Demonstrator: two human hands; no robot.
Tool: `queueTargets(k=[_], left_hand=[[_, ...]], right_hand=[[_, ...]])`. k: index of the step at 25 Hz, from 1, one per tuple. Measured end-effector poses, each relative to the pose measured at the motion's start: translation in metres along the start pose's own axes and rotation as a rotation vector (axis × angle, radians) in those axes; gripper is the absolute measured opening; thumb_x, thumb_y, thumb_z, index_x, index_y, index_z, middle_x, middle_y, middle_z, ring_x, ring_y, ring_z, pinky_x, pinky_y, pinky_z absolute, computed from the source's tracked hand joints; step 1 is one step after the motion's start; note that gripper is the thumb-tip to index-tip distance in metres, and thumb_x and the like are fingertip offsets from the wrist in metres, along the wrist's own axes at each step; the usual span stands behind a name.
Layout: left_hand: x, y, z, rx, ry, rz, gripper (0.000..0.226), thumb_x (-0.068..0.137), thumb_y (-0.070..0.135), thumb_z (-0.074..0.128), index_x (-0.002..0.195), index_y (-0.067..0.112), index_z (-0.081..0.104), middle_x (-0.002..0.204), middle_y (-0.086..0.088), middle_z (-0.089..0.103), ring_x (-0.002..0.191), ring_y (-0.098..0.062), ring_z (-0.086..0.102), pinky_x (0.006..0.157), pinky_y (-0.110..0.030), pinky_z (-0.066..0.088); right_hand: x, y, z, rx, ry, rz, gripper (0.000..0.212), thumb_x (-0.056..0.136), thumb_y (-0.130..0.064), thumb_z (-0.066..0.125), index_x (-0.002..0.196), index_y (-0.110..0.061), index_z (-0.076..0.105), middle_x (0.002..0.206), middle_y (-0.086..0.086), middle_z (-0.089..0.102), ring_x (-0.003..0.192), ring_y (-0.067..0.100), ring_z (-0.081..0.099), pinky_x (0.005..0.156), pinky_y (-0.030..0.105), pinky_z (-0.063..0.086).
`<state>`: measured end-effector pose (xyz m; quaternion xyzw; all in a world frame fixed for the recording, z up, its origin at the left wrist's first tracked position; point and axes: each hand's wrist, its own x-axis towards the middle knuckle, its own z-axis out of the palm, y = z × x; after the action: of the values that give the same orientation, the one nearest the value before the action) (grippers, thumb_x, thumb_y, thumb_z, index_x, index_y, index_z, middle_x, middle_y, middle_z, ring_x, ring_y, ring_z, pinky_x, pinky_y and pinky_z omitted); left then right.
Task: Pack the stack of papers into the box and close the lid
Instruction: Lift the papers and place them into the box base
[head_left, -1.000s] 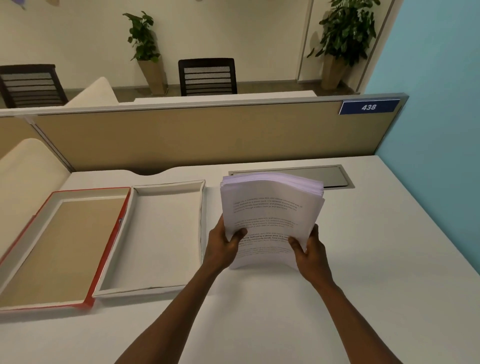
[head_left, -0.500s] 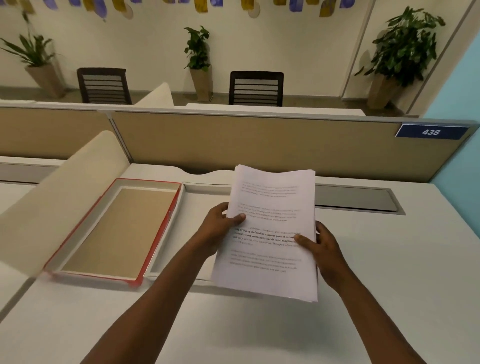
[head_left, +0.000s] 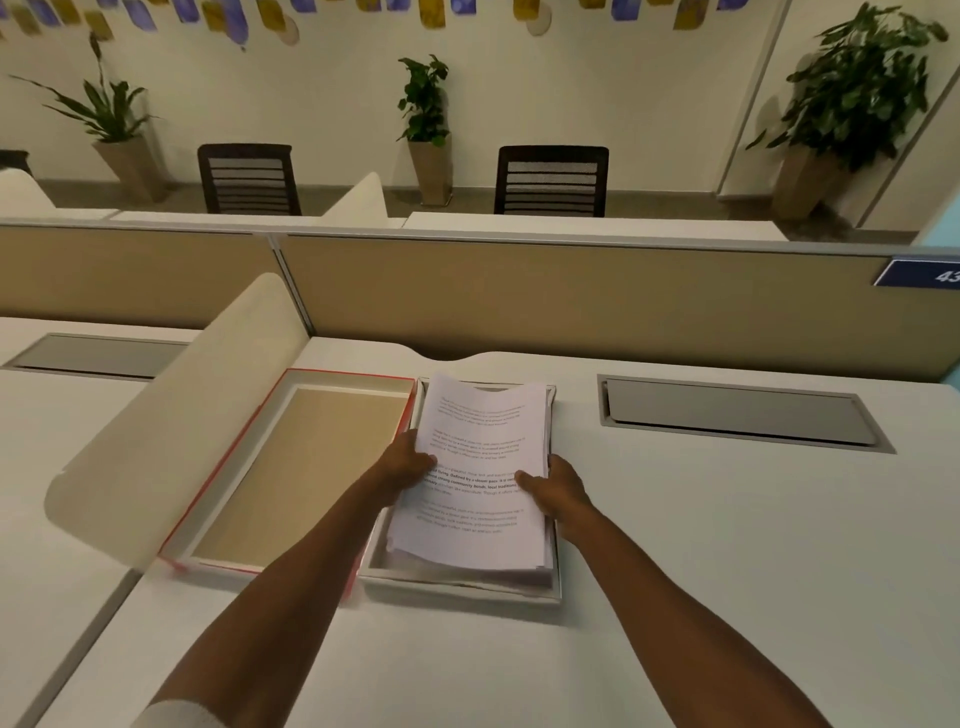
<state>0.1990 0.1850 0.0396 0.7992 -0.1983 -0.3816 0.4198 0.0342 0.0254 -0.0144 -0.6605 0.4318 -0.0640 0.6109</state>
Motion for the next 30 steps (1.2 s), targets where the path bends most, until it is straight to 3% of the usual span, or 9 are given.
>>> queueTargets(k=[2,6,9,15,21,23,26,28,30], left_hand=[[0.014,-0.01,-0.001,0.063,0.052,-0.006,0.021,0.096,-0.001,0.052,0.102,0.019,0.056,0.115,-0.007,0.067,0.121,-0.039,0.063,0.1,-0.051,0.055],[0.041,-0.032,0.01,0.167,0.108,-0.022,0.038,0.099,0.011,0.053,0.136,0.009,0.048,0.136,-0.013,0.06,0.127,-0.036,0.06,0.103,-0.046,0.054],[0.05,-0.046,0.015,0.191,0.145,-0.037,0.041,0.1,0.015,0.055,0.139,0.009,0.044,0.137,-0.012,0.06,0.124,-0.035,0.061,0.1,-0.043,0.054],[0.053,-0.053,0.026,0.334,0.258,0.044,0.066,0.096,0.011,0.06,0.153,0.007,0.028,0.138,-0.015,0.058,0.117,-0.031,0.064,0.098,-0.042,0.058],[0.051,-0.055,0.032,0.524,0.224,0.037,0.087,0.098,0.027,0.057,0.161,0.014,-0.001,0.167,-0.017,0.018,0.143,-0.039,0.043,0.112,-0.05,0.046],[0.047,-0.06,0.034,0.55,0.236,0.069,0.076,0.102,0.032,0.049,0.161,0.016,0.005,0.168,-0.014,0.014,0.149,-0.038,0.034,0.119,-0.05,0.038],[0.044,-0.07,0.036,0.705,0.296,0.202,0.046,0.101,0.033,0.051,0.141,0.01,0.043,0.155,-0.014,0.039,0.137,-0.028,0.046,0.11,-0.038,0.045],[0.043,-0.072,0.036,0.748,0.295,0.227,0.035,0.101,0.028,0.052,0.131,0.009,0.051,0.146,-0.012,0.048,0.132,-0.025,0.049,0.108,-0.035,0.047],[0.043,-0.071,0.036,0.778,0.266,0.216,0.037,0.102,0.024,0.051,0.136,0.009,0.049,0.15,-0.012,0.046,0.144,-0.029,0.039,0.116,-0.038,0.041]], right_hand=[[0.011,-0.002,0.017,-0.136,0.069,0.013,0.054,0.093,-0.028,0.068,0.138,-0.009,0.046,0.138,0.012,0.06,0.119,0.031,0.062,0.096,0.04,0.052],[0.021,-0.004,0.035,-0.438,0.175,0.028,0.048,0.094,-0.031,0.065,0.132,-0.006,0.047,0.133,0.013,0.062,0.114,0.031,0.064,0.091,0.038,0.054],[0.018,0.0,0.042,-0.497,0.222,-0.001,0.05,0.093,-0.03,0.067,0.131,-0.003,0.049,0.132,0.015,0.063,0.114,0.031,0.065,0.093,0.038,0.056],[0.008,0.002,0.06,-0.608,0.211,0.019,0.088,0.089,-0.021,0.071,0.155,-0.009,0.013,0.149,0.016,0.044,0.128,0.032,0.055,0.102,0.041,0.053],[0.0,0.006,0.069,-0.638,0.249,0.007,0.094,0.093,-0.022,0.067,0.158,-0.009,0.001,0.155,0.014,0.035,0.135,0.03,0.048,0.105,0.037,0.049],[-0.004,0.009,0.072,-0.669,0.249,-0.012,0.095,0.094,-0.023,0.065,0.158,-0.013,-0.006,0.163,0.013,0.022,0.143,0.031,0.039,0.109,0.037,0.044],[-0.009,0.02,0.076,-0.885,0.28,-0.085,0.089,0.097,-0.027,0.06,0.158,-0.018,-0.005,0.168,0.01,0.001,0.154,0.03,0.016,0.117,0.037,0.034],[-0.012,0.028,0.079,-0.976,0.297,-0.199,0.073,0.099,-0.031,0.055,0.158,-0.019,0.014,0.167,0.01,0.01,0.154,0.028,0.014,0.12,0.037,0.027],[-0.015,0.033,0.08,-1.018,0.241,-0.274,0.053,0.1,-0.034,0.051,0.149,-0.016,0.039,0.159,0.009,0.035,0.147,0.024,0.03,0.118,0.035,0.03]])
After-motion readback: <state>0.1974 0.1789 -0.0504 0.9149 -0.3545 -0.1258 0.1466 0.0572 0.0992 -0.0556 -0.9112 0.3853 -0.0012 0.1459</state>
